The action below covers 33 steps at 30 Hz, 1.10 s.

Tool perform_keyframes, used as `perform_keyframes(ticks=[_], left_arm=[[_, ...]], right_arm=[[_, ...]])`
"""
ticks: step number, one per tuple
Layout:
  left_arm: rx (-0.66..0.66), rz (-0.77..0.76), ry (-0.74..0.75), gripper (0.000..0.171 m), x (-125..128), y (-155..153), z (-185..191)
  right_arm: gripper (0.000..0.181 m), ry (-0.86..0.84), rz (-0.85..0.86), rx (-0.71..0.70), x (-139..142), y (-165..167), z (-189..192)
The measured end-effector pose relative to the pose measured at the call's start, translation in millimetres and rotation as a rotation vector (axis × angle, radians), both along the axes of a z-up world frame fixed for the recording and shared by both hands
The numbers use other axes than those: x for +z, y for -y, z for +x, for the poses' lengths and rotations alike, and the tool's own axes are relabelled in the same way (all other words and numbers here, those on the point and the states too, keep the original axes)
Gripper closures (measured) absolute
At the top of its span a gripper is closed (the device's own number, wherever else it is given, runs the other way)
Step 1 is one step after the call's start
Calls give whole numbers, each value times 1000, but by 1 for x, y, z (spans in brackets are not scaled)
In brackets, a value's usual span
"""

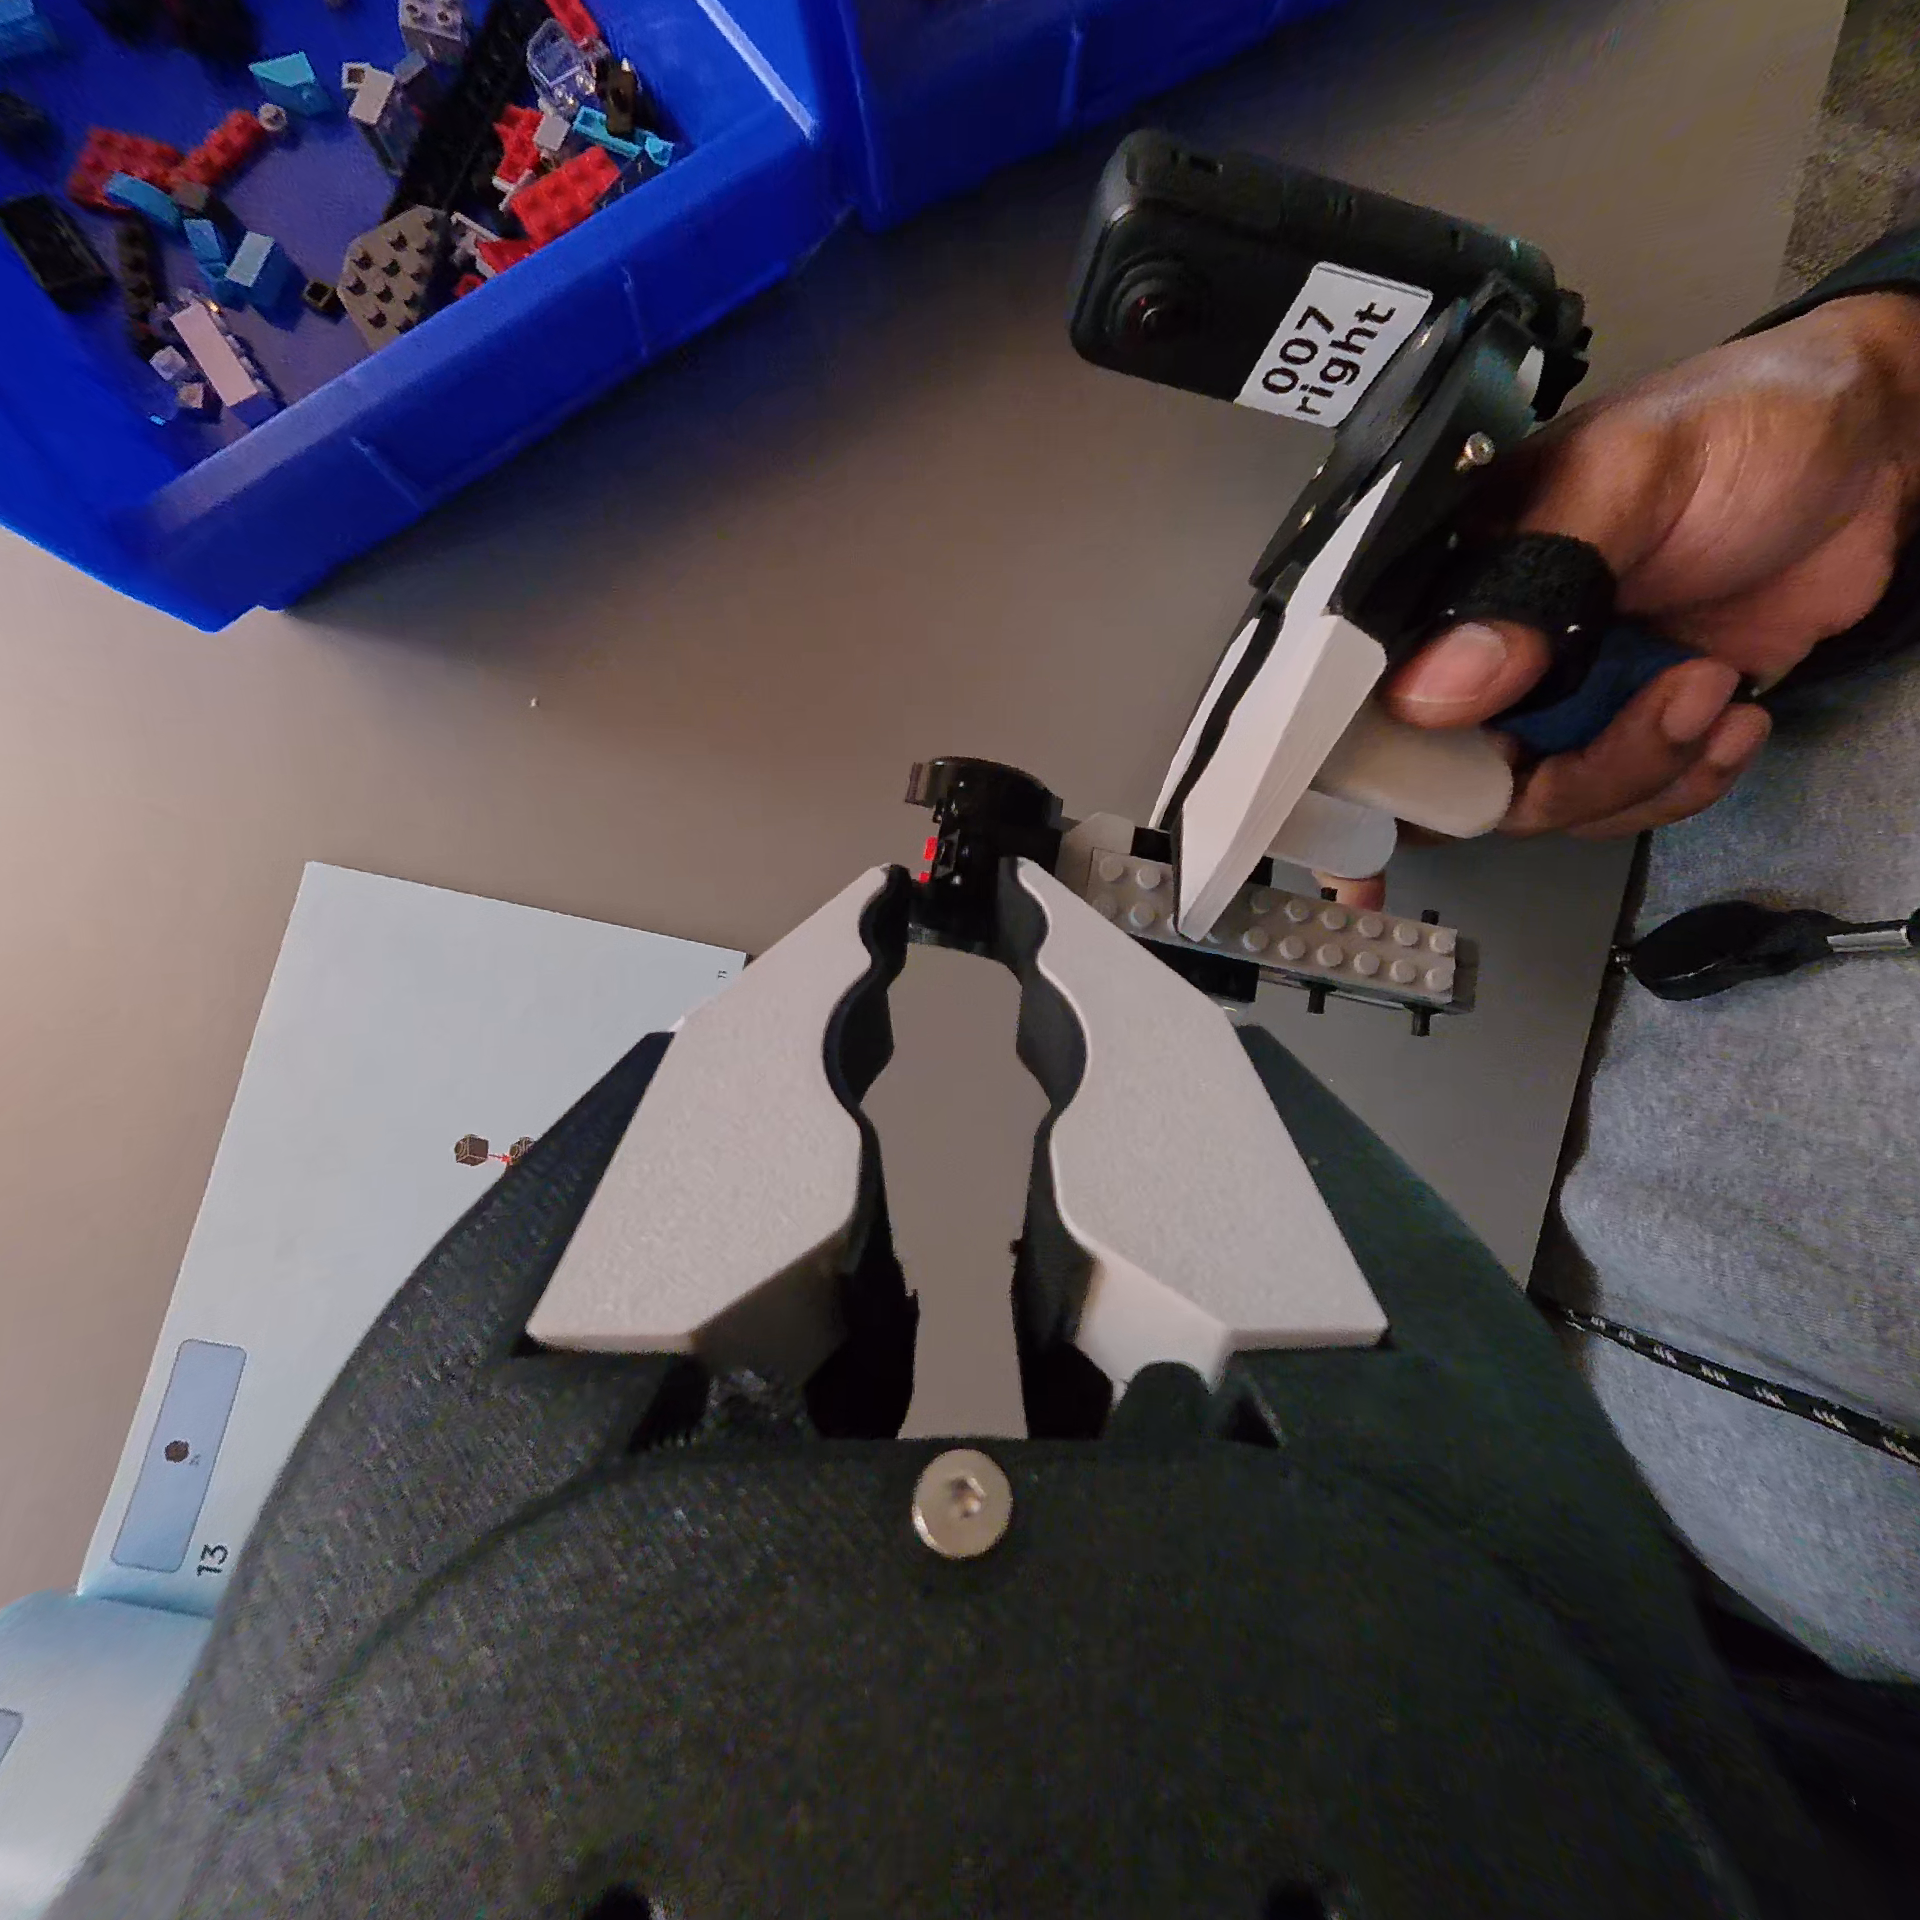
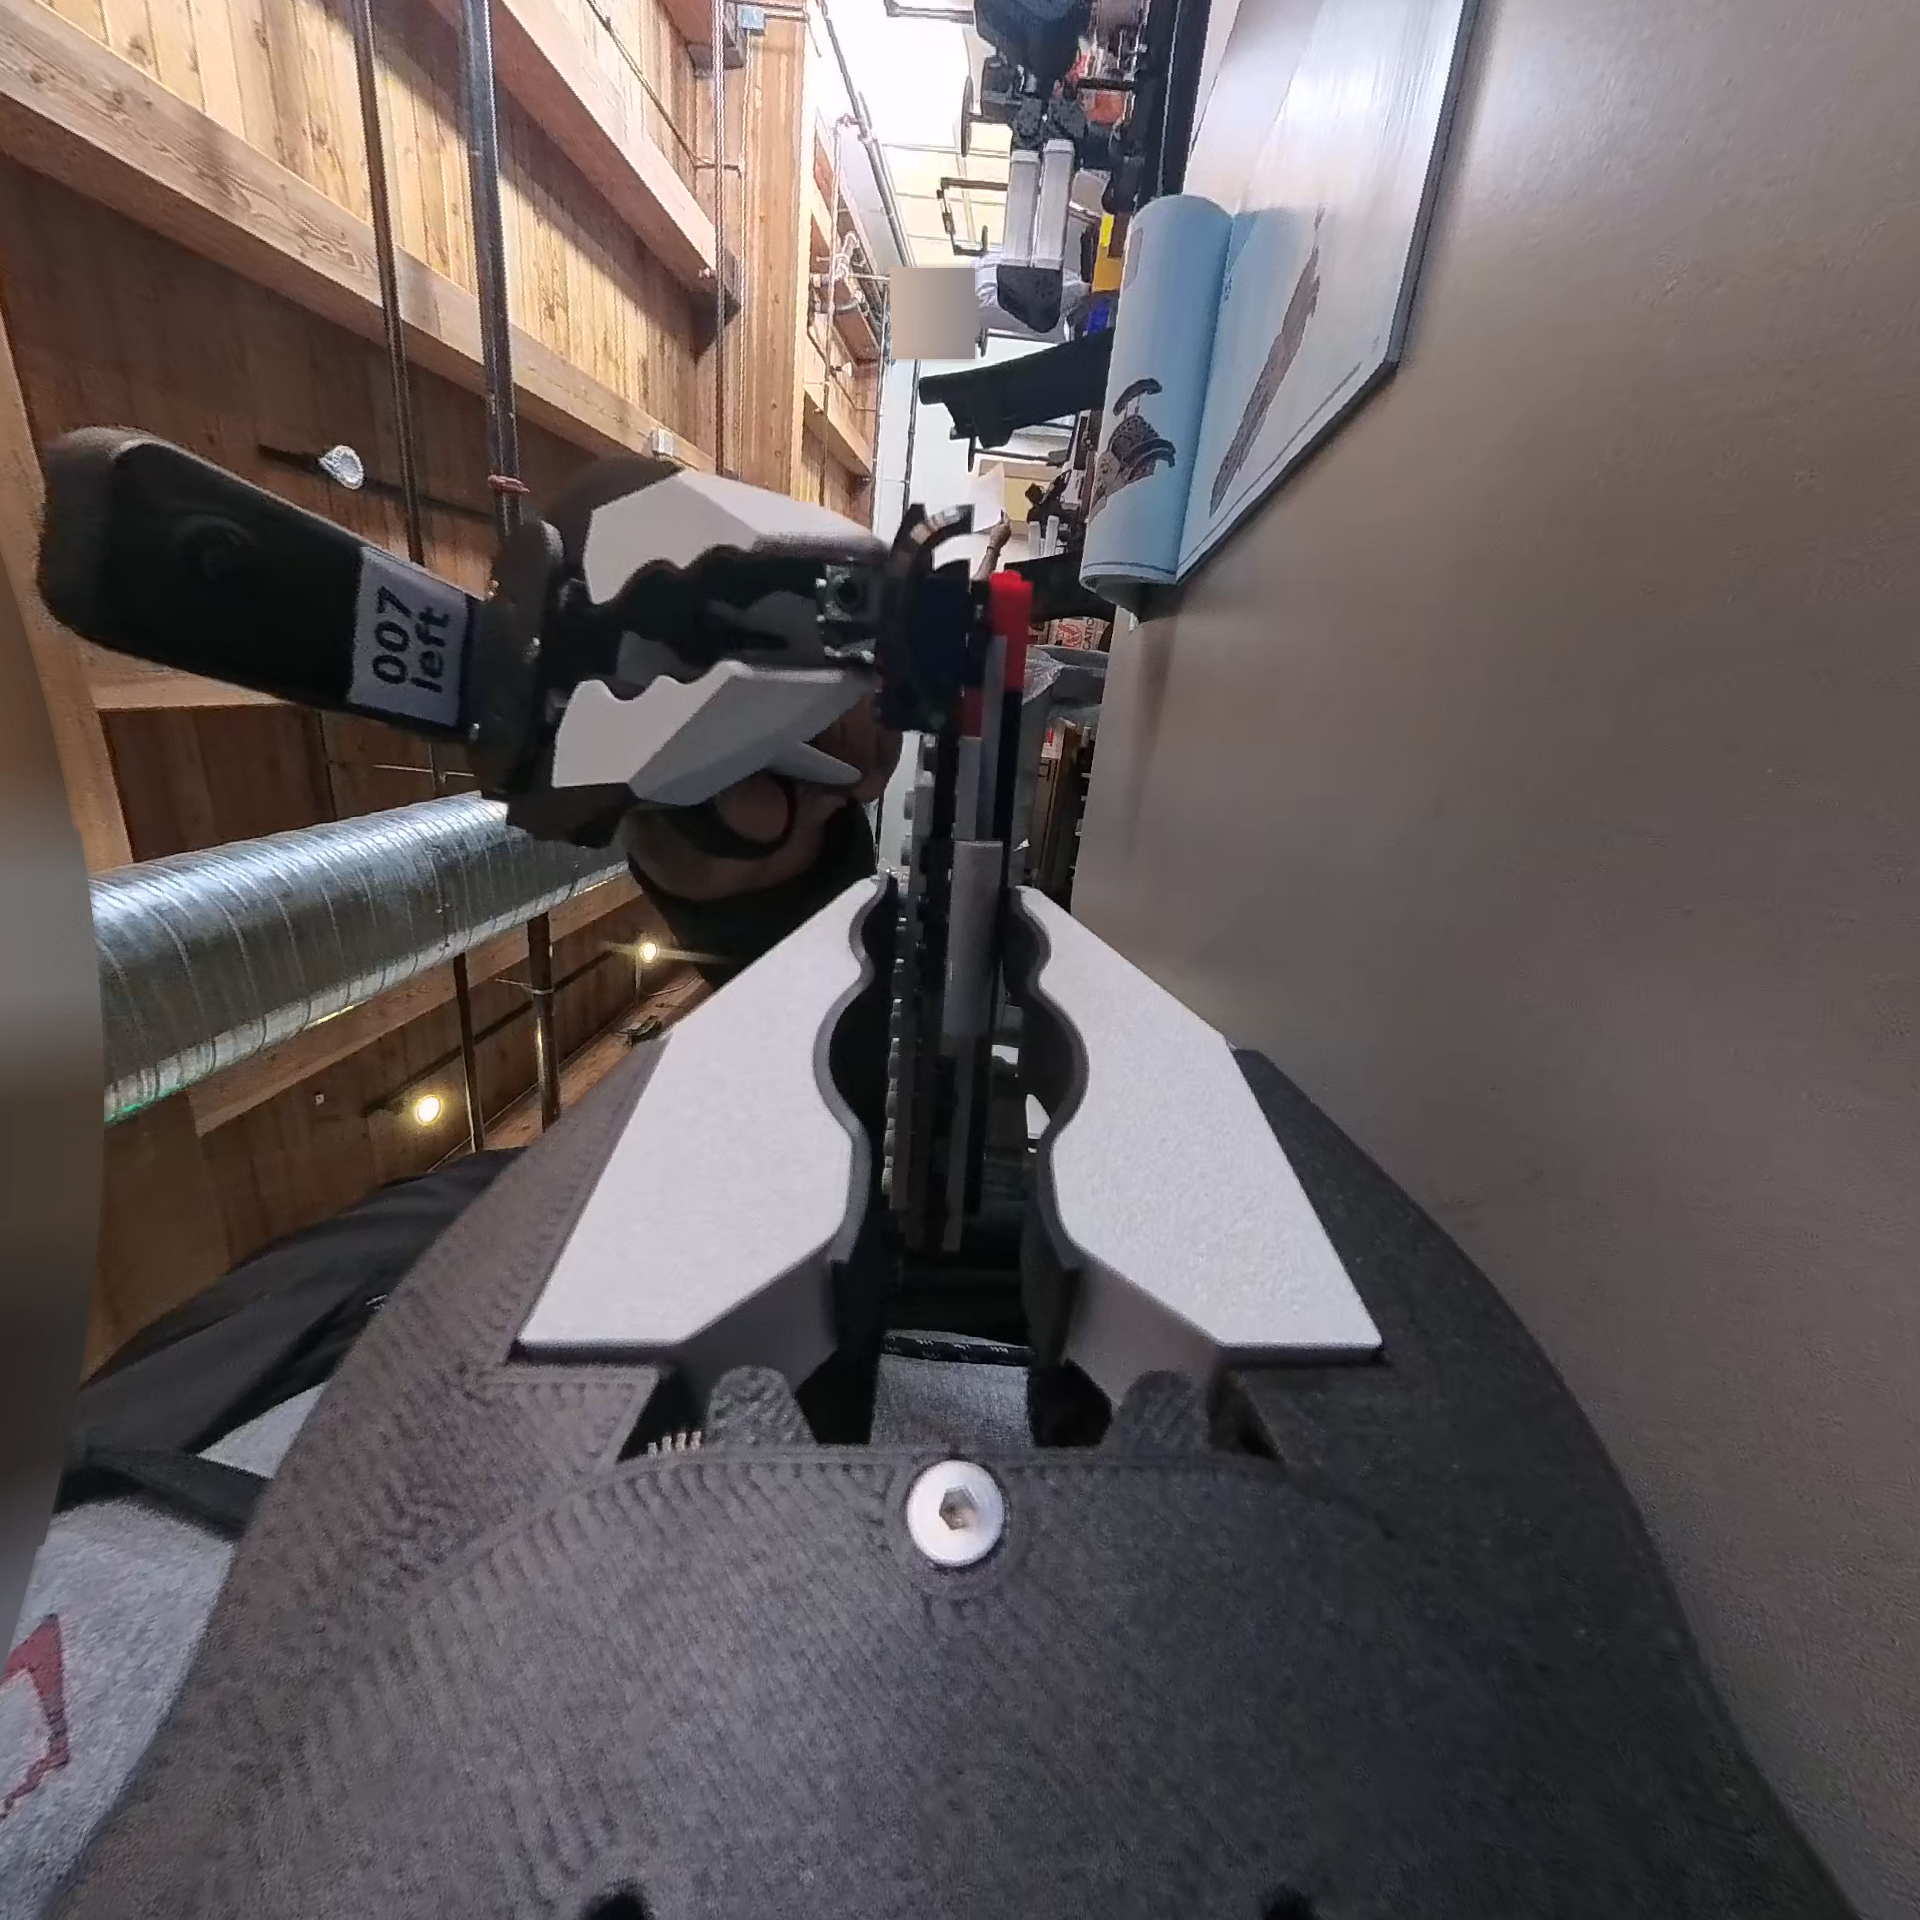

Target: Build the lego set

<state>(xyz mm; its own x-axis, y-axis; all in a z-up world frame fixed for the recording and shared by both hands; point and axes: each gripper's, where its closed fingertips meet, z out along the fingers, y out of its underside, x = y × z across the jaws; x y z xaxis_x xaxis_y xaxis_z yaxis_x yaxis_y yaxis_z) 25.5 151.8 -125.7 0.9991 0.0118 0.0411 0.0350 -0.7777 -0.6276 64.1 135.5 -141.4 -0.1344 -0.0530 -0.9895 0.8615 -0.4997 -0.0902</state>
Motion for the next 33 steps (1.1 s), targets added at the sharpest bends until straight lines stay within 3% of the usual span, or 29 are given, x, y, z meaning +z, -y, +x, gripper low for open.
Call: perform_keyframes(ticks=[5,8,11,15,20,27,33], left_arm=[[24,24,36,145,2,2,-1],[109,102,141,135,9,5,-4],[269,239,424,120,13,7,-7],[432,383,807,115,8,9,-5],[509,474,1077,114,0,6,0],[493,505,1153,118,2,-2,4],[483,523,1167,132,2,-4,2]], right_arm=[[160,0,-2,-3,0,0,0],[160,-1,-4,-6,0,-1,0],[164,-2,-8,-10,1,-2,-1],[160,-8,-5,-10,1,-1,-1],[160,-15,6,-6,1,0,-1],[160,-25,18,-6,1,1,0],[160,-41,41,0,1,3,1]])
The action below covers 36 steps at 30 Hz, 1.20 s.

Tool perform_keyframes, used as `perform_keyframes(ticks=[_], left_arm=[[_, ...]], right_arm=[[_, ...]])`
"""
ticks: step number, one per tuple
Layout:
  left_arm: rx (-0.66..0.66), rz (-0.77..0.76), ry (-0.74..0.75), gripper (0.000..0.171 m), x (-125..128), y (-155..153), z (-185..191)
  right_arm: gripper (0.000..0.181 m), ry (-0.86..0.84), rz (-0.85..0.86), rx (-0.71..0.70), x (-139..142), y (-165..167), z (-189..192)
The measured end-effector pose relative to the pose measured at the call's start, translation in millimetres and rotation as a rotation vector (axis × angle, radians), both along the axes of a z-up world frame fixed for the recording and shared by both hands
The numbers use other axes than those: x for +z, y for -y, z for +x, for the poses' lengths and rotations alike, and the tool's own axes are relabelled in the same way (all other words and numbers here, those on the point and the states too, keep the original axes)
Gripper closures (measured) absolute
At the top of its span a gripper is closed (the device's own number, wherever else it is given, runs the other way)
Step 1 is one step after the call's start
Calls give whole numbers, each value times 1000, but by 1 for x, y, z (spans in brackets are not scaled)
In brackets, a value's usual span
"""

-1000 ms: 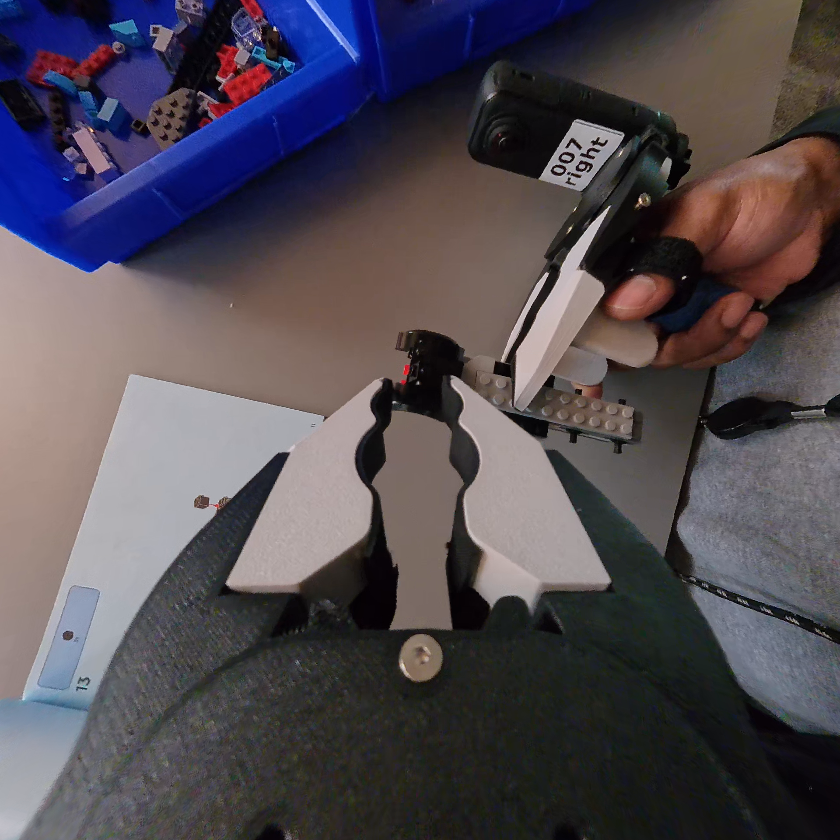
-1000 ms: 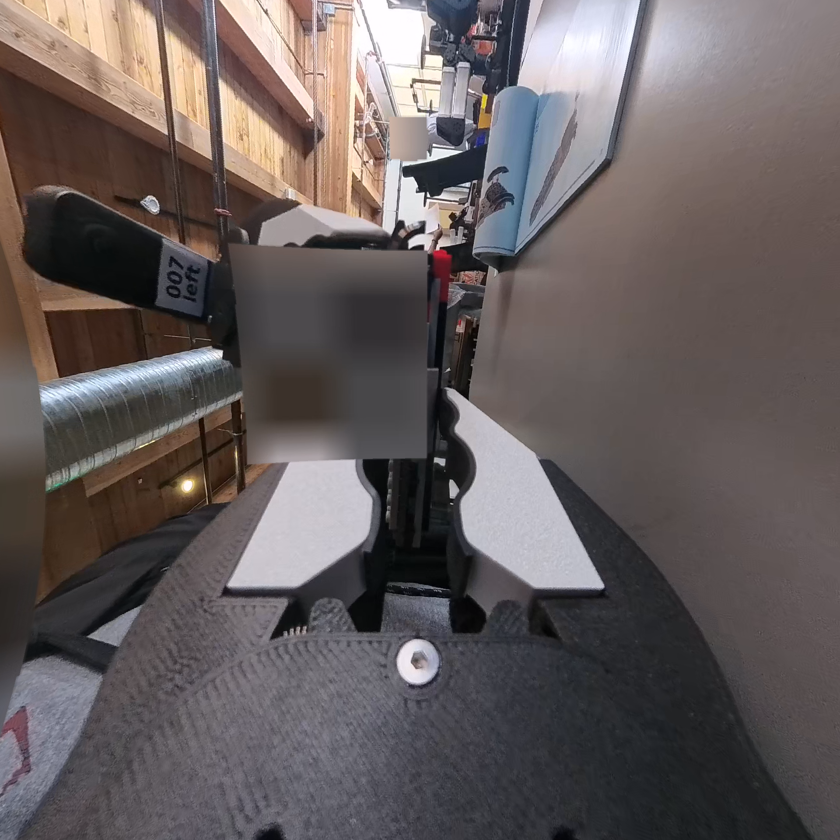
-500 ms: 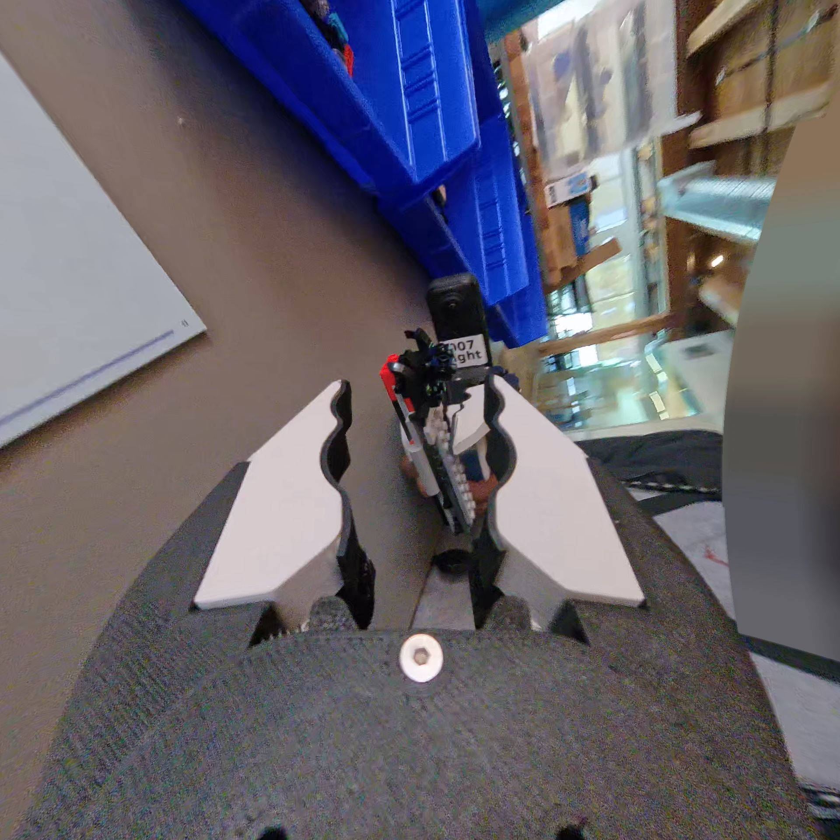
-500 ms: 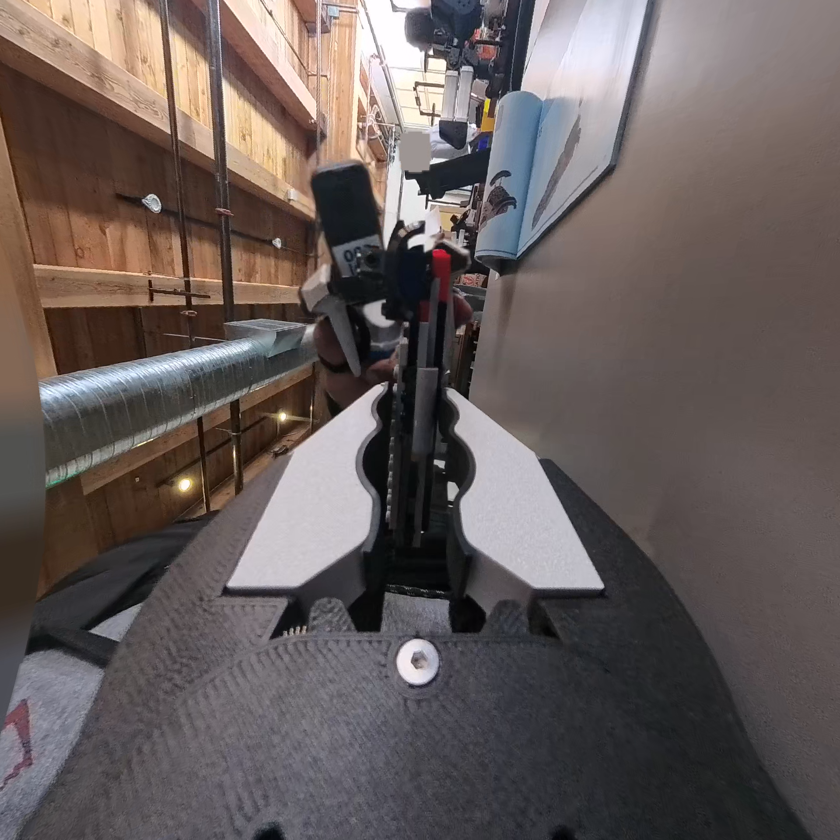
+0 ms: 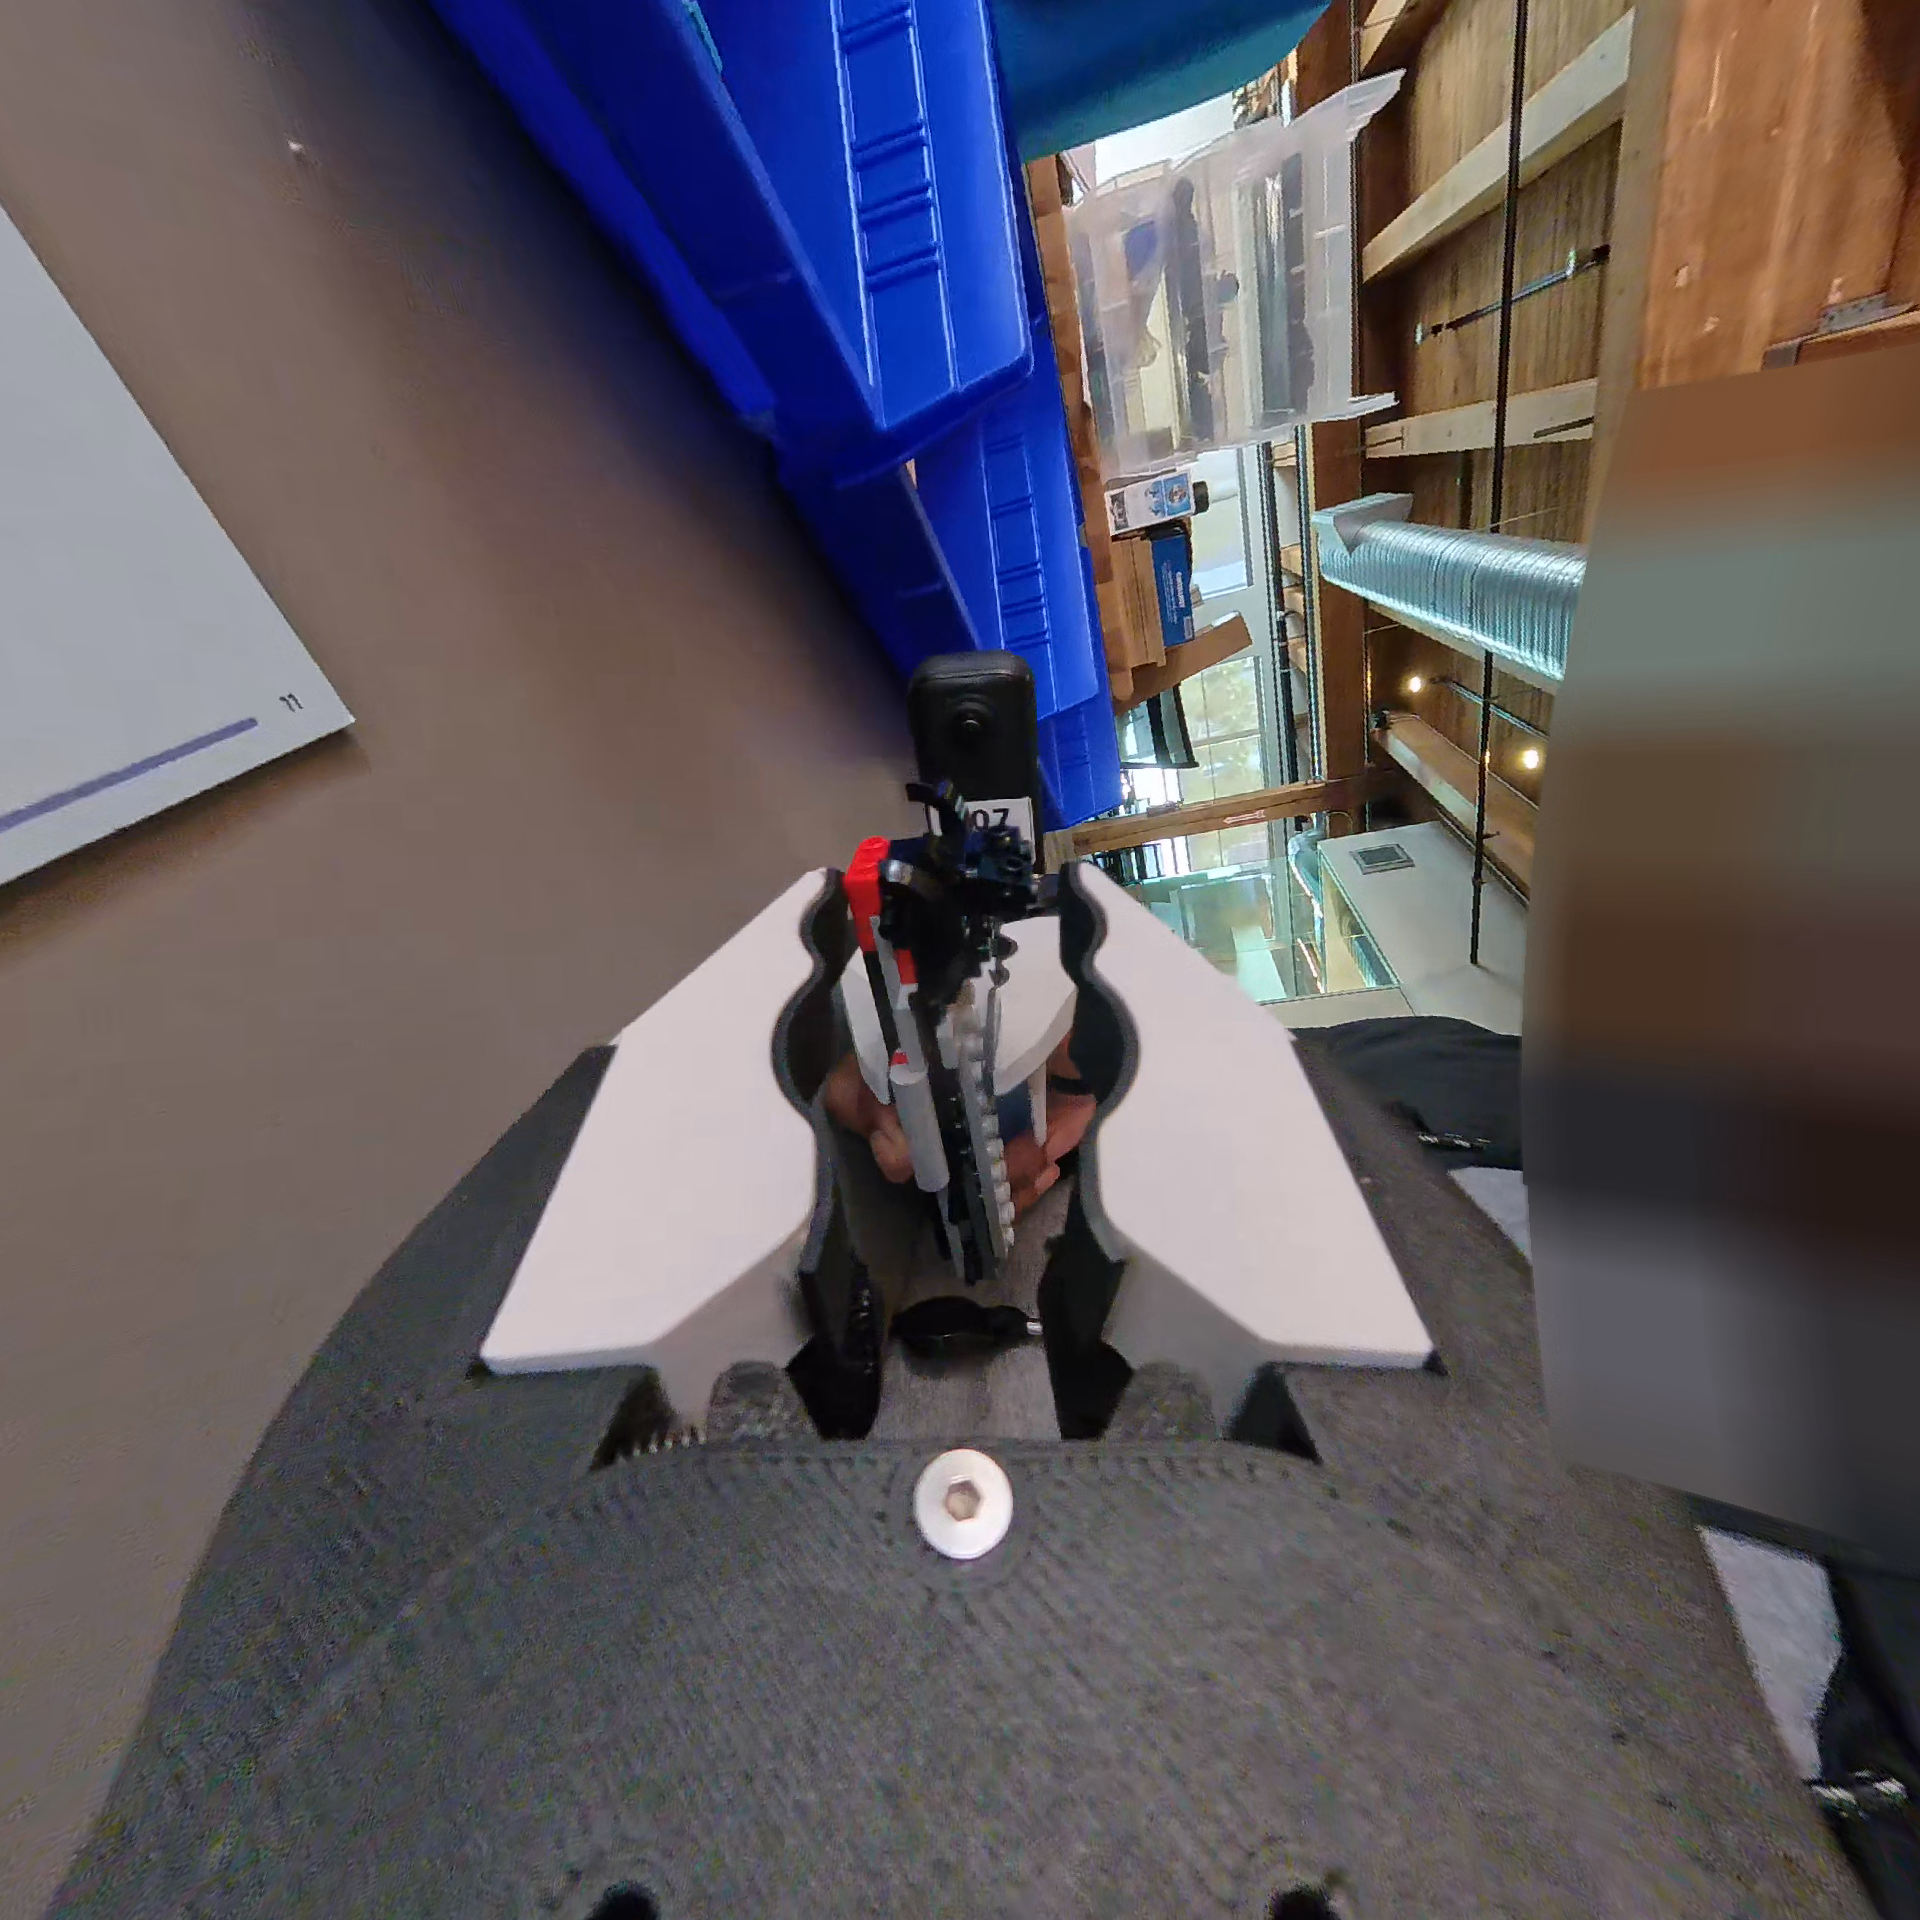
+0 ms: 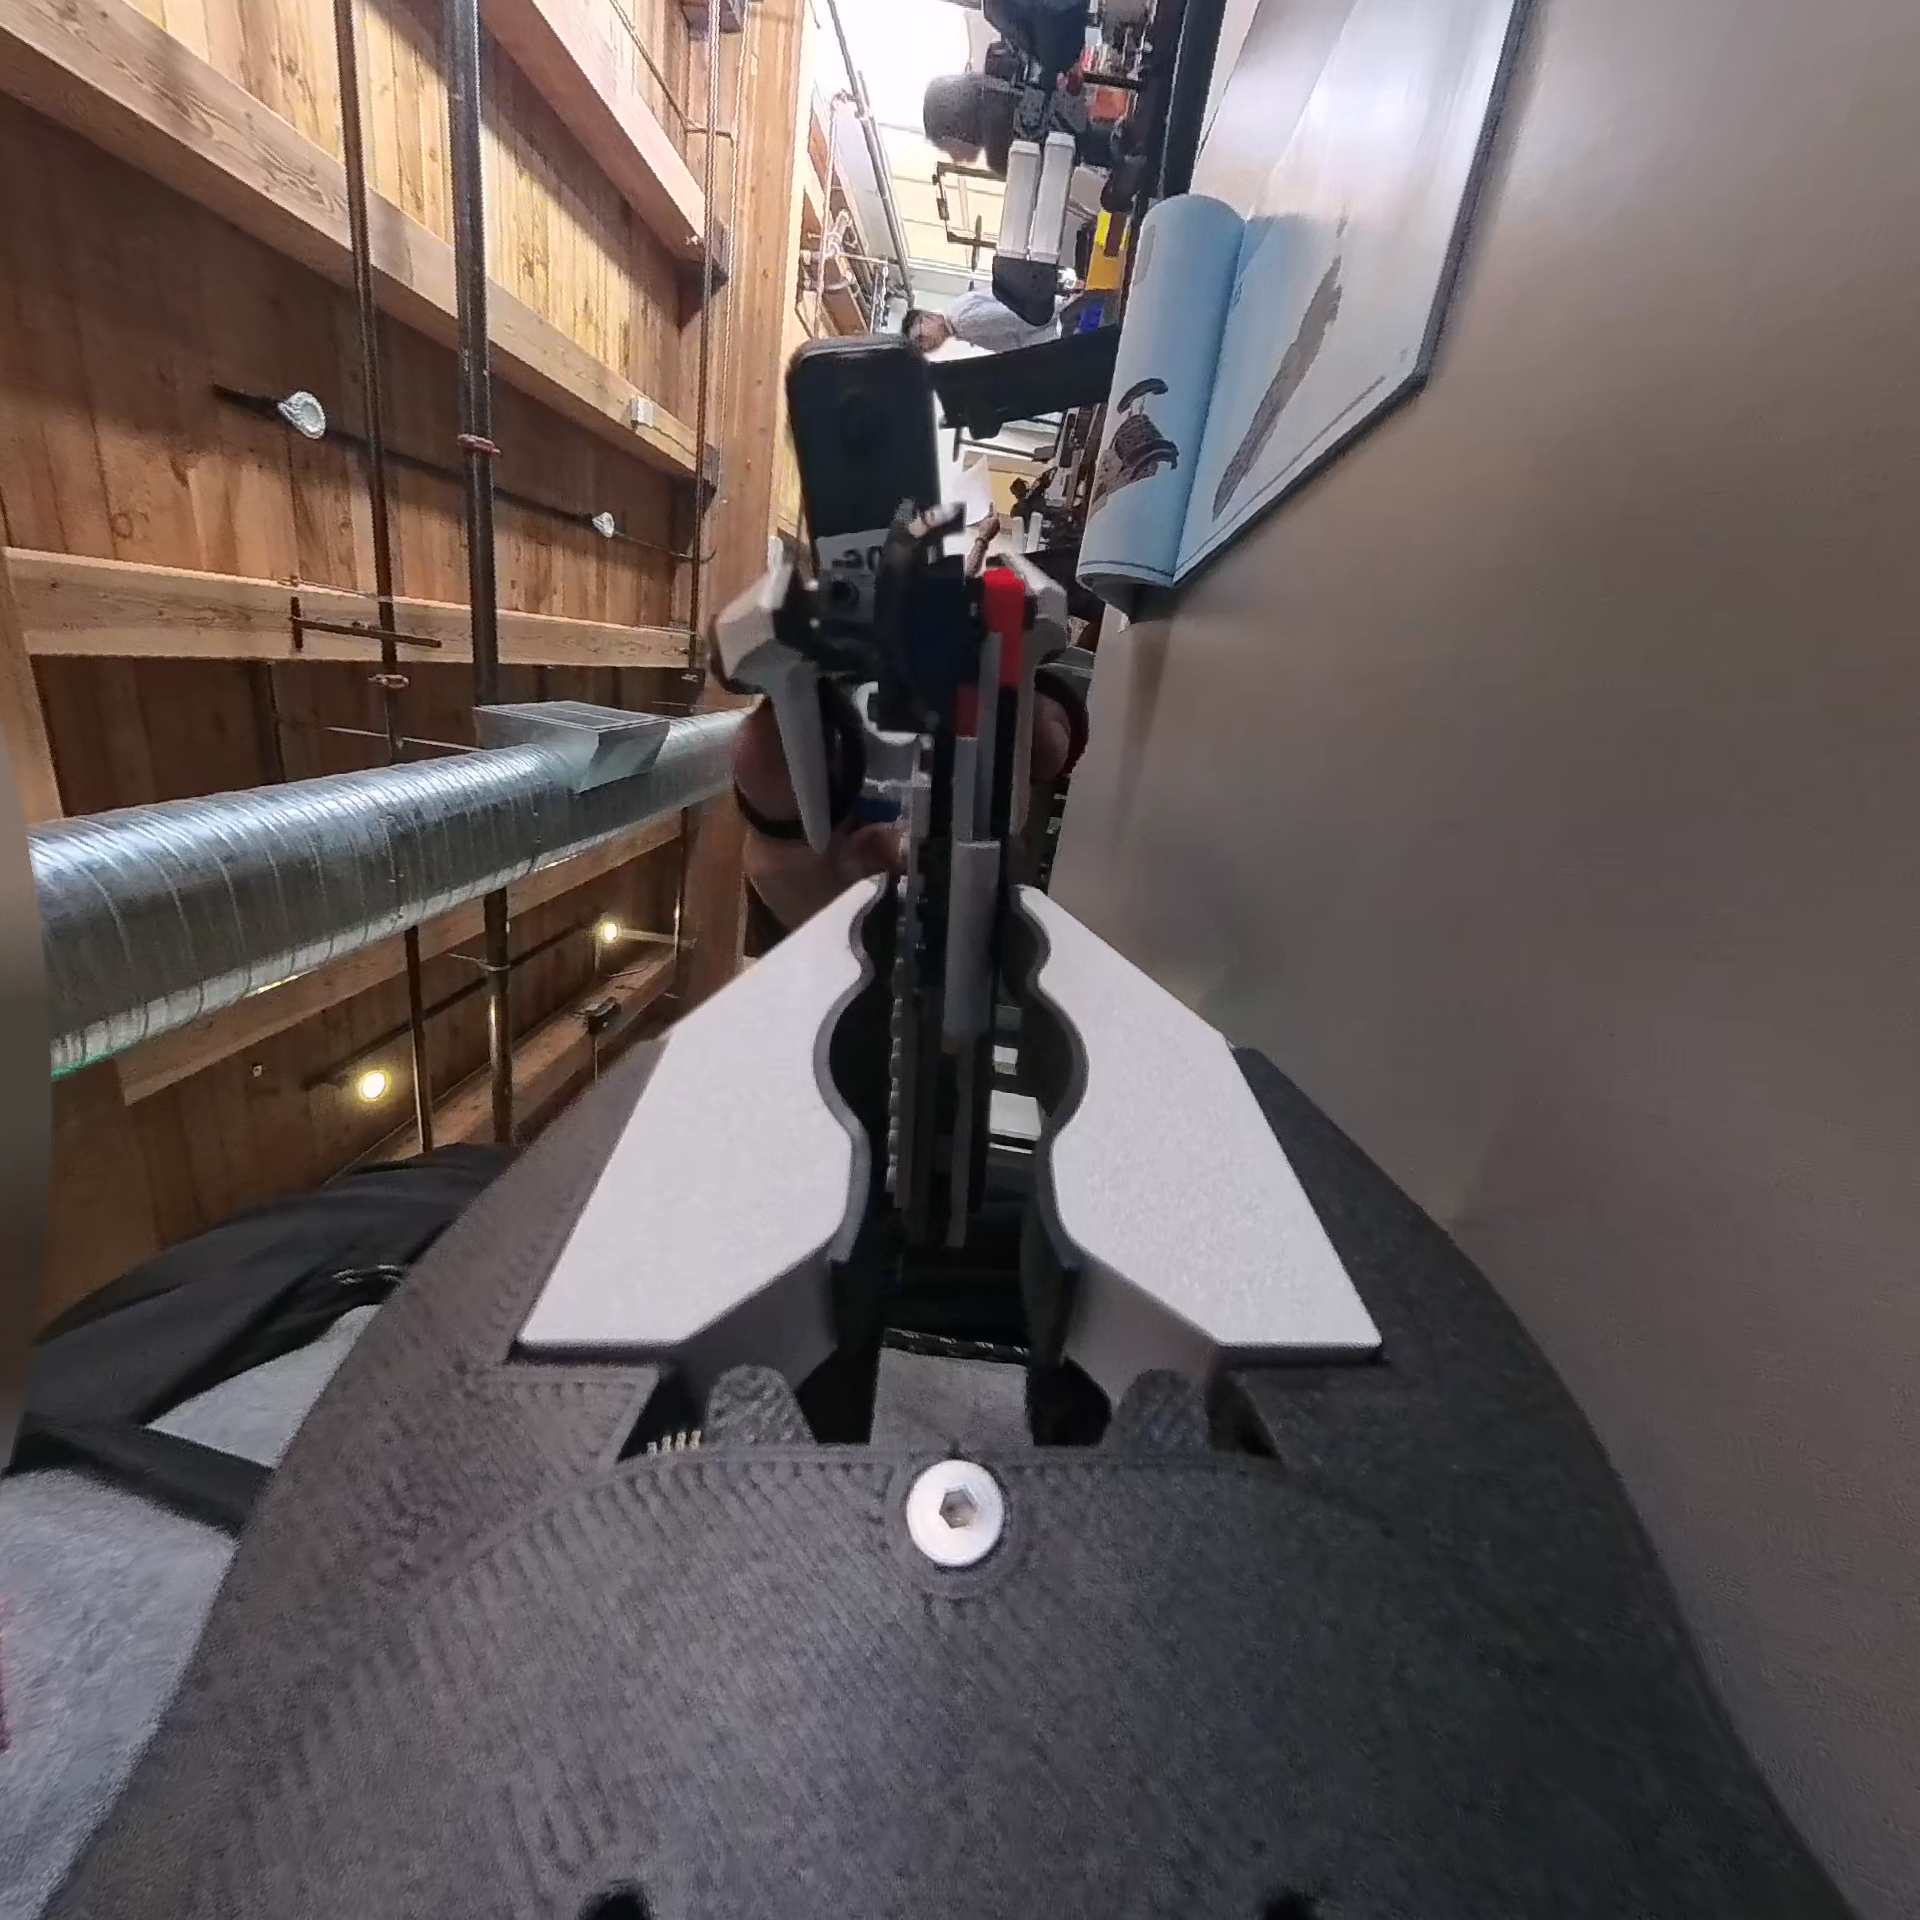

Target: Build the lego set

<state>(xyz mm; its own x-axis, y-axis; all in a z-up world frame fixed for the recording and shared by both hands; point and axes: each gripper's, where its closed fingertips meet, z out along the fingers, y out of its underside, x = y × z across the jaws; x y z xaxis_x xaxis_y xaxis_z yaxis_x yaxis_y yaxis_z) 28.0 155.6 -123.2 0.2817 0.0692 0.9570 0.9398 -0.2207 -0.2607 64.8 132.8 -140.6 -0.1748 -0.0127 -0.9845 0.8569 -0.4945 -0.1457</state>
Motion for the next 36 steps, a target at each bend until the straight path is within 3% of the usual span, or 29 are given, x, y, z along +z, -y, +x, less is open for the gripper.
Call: perform_keyframes(ticks=[11,22,27,36], left_arm=[[8,18,36,135,-1,2,0],[-2,35,3,126,-3,6,4],[1,53,-8,135,-2,3,3],[0,79,35,135,0,4,4]], right_arm=[[160,-11,22,17,-1,3,1],[160,-7,22,18,-1,3,1],[160,-18,36,25,-1,5,2],[160,-36,62,35,-2,8,4]])
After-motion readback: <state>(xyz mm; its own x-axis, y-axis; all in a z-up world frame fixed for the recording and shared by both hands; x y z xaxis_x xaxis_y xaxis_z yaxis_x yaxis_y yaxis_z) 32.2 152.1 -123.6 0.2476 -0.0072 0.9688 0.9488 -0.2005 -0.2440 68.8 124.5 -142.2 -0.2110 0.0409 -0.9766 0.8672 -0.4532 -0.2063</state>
